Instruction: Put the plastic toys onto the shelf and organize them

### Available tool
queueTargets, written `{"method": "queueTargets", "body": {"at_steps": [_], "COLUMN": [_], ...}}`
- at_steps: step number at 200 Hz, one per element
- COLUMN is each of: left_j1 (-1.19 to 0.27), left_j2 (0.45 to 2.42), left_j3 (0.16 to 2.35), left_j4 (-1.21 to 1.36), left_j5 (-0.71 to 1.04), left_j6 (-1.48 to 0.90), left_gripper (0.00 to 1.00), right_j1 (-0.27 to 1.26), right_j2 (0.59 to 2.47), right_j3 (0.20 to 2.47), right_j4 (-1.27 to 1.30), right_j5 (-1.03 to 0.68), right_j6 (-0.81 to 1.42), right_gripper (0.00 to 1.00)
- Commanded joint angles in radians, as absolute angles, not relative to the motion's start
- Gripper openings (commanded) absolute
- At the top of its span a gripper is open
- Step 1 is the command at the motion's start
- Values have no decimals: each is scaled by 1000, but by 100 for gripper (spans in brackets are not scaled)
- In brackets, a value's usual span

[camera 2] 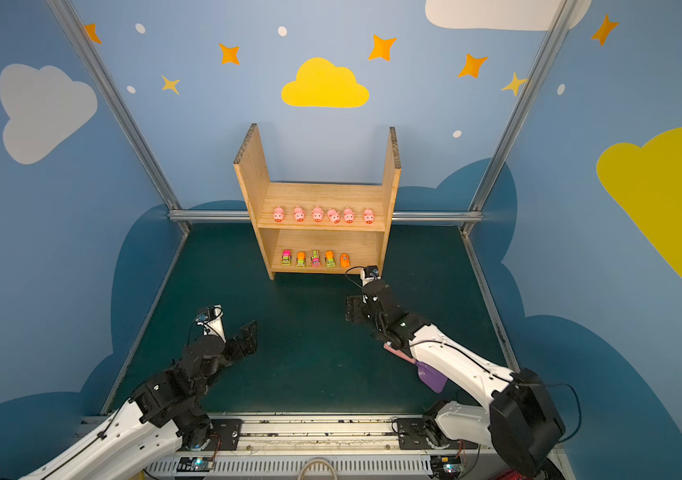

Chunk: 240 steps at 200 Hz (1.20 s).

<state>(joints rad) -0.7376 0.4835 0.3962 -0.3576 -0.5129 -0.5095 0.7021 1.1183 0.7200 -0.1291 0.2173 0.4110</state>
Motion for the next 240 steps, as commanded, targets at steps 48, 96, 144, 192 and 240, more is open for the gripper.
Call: {"method": "queueTargets", "body": {"at_steps": [48,96,144,192,240], "left_j1": [-732,-678,-565,-367,-133], "left_j2": [594,668,781,845,1102], "left_j3": [445,438,385,291,237], "left_j4": [-344,-205,10,321,631], "left_j5": [-669,-695,-723,-625,-410], "left_j6": [-414,-317,-177,-97,-156], "left_gripper": [100,100,100,100,100], "right_j1": [691,667,638,507,317], "right_j2": [825,839,813,864,1054], "right_j3": [588,566,422,357,345], "right_j4": [-291,-304,-78,217,492], "right_j5": [404,523,560,552,514], "right_j6": [402,327,214,121,18], "right_gripper": [84,86,87,87,87]}}
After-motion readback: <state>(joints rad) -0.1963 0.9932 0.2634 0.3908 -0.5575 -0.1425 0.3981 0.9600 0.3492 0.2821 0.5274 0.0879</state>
